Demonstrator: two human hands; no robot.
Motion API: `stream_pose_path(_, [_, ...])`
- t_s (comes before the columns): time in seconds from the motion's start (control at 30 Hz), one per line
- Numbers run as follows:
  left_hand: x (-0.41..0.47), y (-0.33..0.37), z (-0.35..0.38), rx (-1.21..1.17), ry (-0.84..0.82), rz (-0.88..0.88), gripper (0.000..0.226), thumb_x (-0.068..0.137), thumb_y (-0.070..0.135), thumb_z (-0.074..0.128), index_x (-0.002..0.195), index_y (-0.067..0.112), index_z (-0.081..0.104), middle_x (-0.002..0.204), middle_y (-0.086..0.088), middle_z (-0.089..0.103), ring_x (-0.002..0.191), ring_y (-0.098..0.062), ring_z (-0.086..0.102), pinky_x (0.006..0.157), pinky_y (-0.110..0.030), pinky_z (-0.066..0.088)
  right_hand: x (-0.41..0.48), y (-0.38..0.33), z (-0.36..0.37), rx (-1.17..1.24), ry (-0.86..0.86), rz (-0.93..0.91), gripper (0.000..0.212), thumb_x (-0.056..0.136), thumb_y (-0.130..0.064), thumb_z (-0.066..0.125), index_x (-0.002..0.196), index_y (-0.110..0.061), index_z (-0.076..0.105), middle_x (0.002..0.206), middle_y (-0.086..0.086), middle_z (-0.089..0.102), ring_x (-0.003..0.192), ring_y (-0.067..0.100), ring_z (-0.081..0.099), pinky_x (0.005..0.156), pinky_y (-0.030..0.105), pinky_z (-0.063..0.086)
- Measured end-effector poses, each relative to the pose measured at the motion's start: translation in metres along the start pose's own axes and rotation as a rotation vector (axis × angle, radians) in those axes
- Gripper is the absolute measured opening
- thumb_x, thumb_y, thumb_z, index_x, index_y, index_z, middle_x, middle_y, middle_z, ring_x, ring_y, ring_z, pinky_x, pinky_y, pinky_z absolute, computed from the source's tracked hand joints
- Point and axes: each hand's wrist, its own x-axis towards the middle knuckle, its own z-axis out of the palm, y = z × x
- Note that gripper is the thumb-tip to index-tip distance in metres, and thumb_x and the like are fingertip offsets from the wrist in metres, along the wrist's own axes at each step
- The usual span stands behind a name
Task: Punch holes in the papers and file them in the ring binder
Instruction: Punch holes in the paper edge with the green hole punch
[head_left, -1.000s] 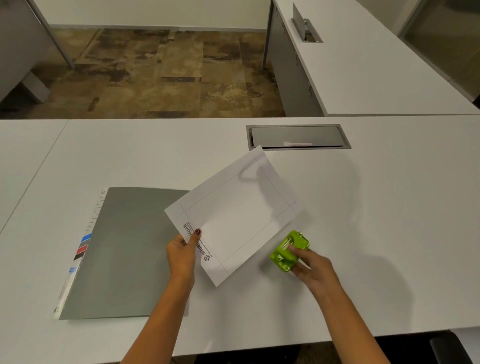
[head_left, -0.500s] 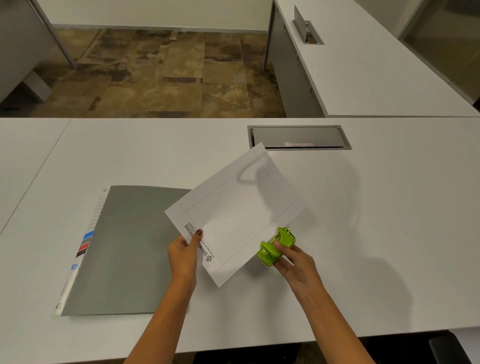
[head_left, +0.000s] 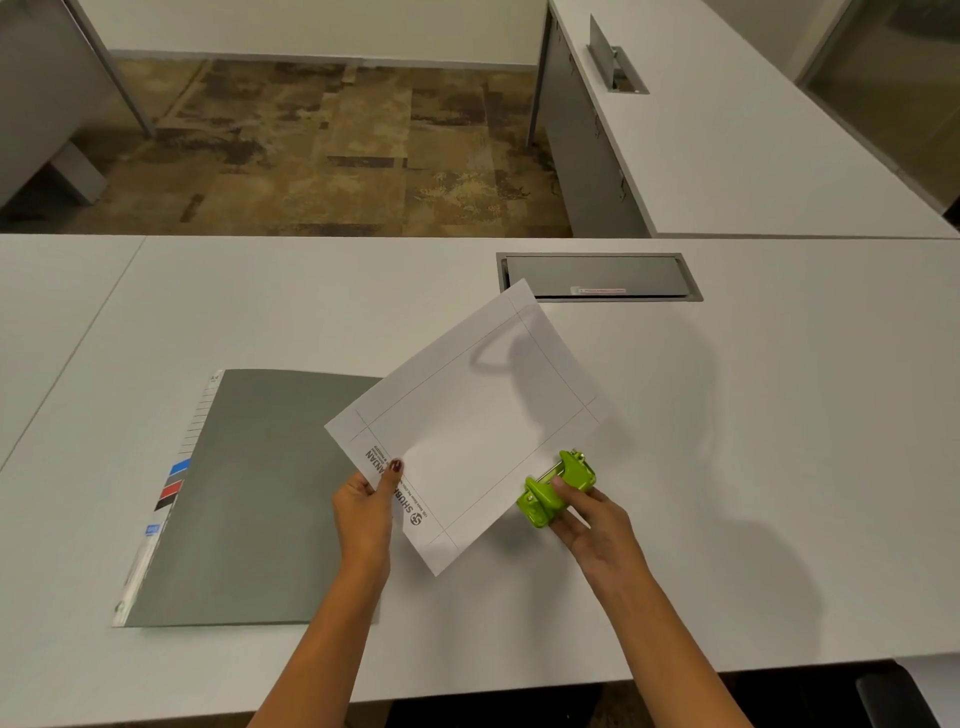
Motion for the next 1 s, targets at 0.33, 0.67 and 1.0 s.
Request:
stream_pose_path(0.33, [-0.005, 0.007, 0.002, -0.047, 0.000, 0.051, 0.004, 0.087, 0.016, 0.064, 0.085, 0.014, 0.067, 0.087, -0.004, 0.072, 0.079, -0.020, 0.068, 0.073, -0.032, 0.054, -0.006, 0.012, 0.007, 0.005, -0.028, 0.027, 0.051, 0.071, -0.004, 0.071, 0.121, -0.005, 0.059, 0.116, 0.022, 0.065, 0.104, 0.036, 0.065, 0.092, 0.045, 0.052])
stream_pose_path(0.67, [-0.011, 0.004, 0.004, -0.021, -0.033, 0.041, 0.008, 0.087, 0.015, 0.064, 0.080, 0.009, 0.065, 0.083, -0.005, 0.071, 0.074, -0.021, 0.066, 0.066, -0.030, 0.054, -0.003, 0.013, 0.008, 0.000, 0.031, -0.007, 0.063, 0.066, -0.007, 0.076, 0.125, -0.005, 0.053, 0.121, 0.023, 0.062, 0.105, 0.036, 0.065, 0.091, 0.048, 0.052])
stream_pose_path(1.0, [-0.001, 0.005, -0.002, -0.045, -0.078, 0.000, 0.010, 0.087, 0.013, 0.064, 0.091, 0.006, 0.069, 0.087, -0.002, 0.074, 0.084, -0.026, 0.066, 0.080, -0.042, 0.050, -0.006, 0.006, 0.010, -0.013, -0.072, -0.040, 0.050, 0.076, -0.011, 0.069, 0.124, -0.004, 0.056, 0.119, 0.023, 0.063, 0.103, 0.038, 0.065, 0.086, 0.045, 0.055])
